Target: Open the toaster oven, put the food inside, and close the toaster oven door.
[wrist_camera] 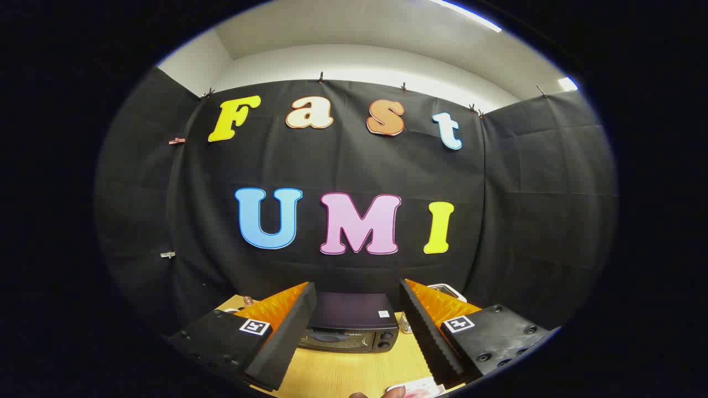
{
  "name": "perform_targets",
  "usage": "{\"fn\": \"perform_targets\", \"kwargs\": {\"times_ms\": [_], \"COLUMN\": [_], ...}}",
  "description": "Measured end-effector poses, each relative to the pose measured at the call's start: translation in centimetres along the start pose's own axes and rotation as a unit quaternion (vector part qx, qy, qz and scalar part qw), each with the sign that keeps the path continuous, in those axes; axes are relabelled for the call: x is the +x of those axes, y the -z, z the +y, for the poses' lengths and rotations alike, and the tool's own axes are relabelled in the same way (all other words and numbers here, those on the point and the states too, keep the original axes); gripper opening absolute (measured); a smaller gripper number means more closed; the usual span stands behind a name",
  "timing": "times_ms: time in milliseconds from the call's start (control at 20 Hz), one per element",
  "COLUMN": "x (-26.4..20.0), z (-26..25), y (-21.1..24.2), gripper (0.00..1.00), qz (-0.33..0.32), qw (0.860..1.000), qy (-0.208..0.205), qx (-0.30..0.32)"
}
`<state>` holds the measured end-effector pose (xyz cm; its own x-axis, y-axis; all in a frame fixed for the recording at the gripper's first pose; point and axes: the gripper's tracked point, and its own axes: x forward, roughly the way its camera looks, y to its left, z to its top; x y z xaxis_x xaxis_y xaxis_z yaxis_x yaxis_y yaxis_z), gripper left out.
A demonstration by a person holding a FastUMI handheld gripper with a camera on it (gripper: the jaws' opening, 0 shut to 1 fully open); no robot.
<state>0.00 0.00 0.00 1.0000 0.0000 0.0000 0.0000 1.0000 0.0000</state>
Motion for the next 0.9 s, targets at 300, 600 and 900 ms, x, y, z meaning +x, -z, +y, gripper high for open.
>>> {"fn": "perform_targets", "kwargs": {"times_ms": [300,600,900], "x": [0.32,0.50,0.87], "z": [0.33,0.59,0.62], "y": [0.37,0.49,0.94], "gripper": [0.97,0.97,0.97], "qz": [0.005,0.004,0.010], "qw": [1.000,1.000,1.000], "qy": [-0.002,-0.001,0.004], "qx": [0.005,0.003,0.005]}}
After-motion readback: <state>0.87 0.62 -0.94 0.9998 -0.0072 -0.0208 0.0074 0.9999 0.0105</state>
